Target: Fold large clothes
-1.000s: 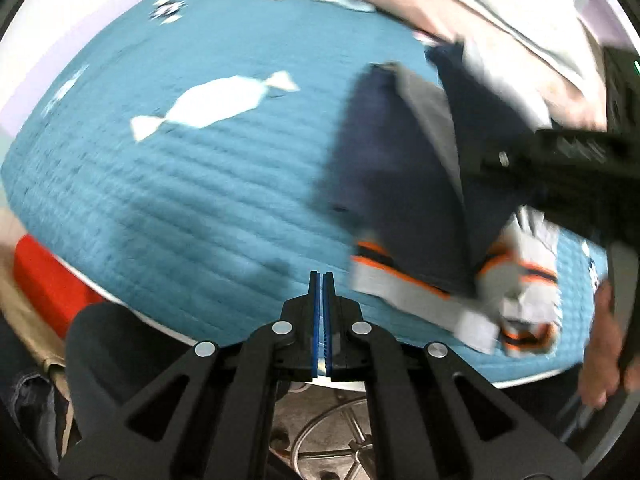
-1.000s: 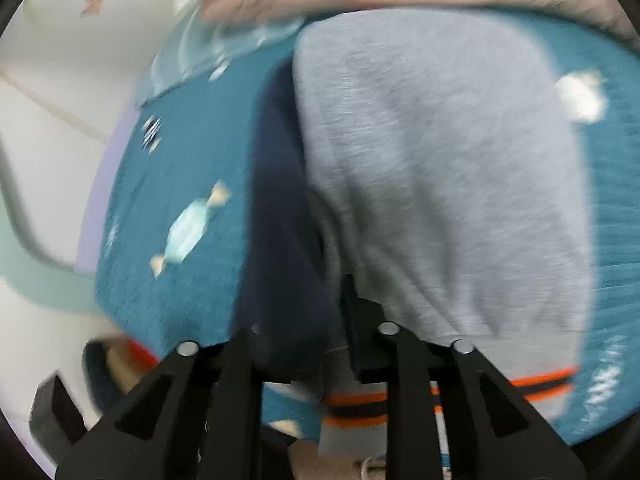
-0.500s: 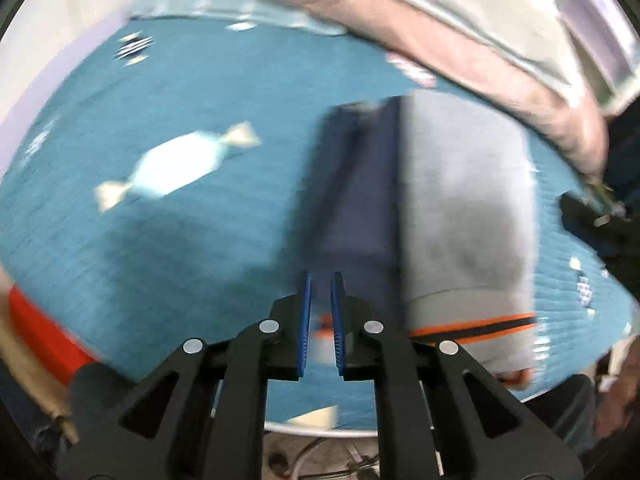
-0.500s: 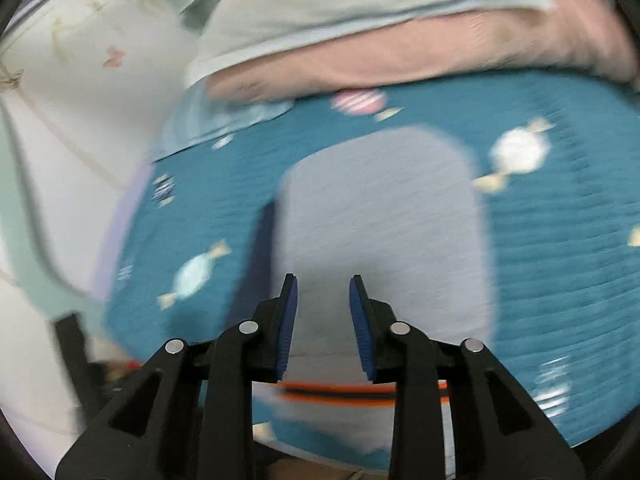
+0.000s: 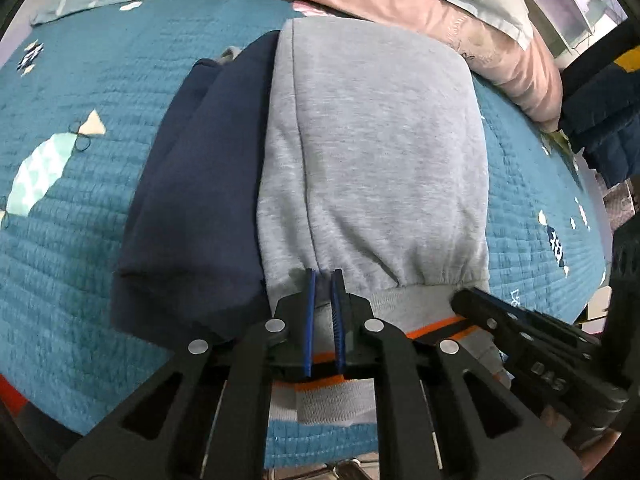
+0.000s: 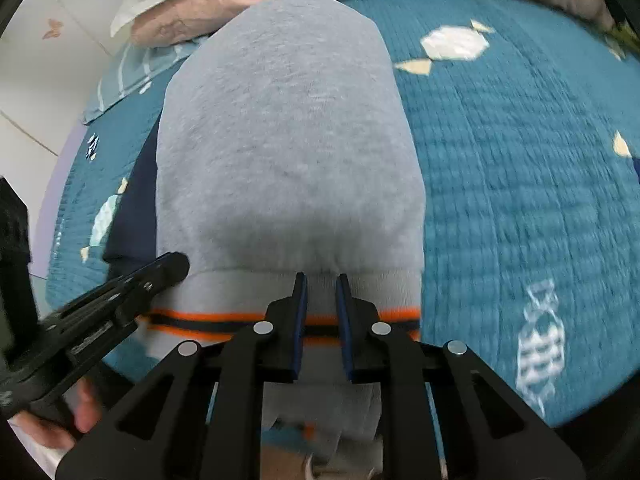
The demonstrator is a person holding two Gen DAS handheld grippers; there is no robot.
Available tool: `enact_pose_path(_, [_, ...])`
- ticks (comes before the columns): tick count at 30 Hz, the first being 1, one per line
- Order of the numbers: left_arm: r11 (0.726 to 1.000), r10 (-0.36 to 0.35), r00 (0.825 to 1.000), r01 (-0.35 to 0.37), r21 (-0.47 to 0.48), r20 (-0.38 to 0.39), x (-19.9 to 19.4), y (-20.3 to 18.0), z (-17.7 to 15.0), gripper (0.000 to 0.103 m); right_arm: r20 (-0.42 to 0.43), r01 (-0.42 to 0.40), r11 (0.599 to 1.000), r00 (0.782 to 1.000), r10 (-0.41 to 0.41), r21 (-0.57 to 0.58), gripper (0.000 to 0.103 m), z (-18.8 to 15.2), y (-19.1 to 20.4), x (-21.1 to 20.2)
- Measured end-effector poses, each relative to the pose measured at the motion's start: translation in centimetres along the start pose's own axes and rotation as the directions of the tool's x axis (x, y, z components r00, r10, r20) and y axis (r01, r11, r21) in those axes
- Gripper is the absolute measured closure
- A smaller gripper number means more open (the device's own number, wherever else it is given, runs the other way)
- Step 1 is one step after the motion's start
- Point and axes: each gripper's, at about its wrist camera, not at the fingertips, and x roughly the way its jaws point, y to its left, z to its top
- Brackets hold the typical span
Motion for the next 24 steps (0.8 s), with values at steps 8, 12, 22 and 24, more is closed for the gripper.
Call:
enact_pose_path(8, [0.999,0.034,0.999,-0.034,0.024,0.022,0.1,-0.7,-0.3,0.094,0.001,-0.052,0.998,0.999,0.051,0.019,0.090,-1.7,-1.4,0.7])
enact_pose_path(12, [0.997,0.059,0.998,-0.061,0.051,0.034,-0.7,-1.4,0.0,0.093,0.037,-0.128,0.991,0.991,0.127,0.027,0.088,-0.4,-1.1,-2.2])
enact_pose_path(22, [0.988,0.041,0.980,-0.068,0.138,0.193,-1.7,-4.1,4.9,0.093,0.318,-0.137,0.986,0.935,0.160,-0.093,0.088,6.7,0.2,-3.9])
enact_pose_path(24, [0.990,0.054,0.978,-0.080,0.119,0.201,-0.1,-3.4,6.1,0.093,0.330,-0.121,0.984,0.931,0.158,-0.131,0.088,8.0,1.1,-1.7])
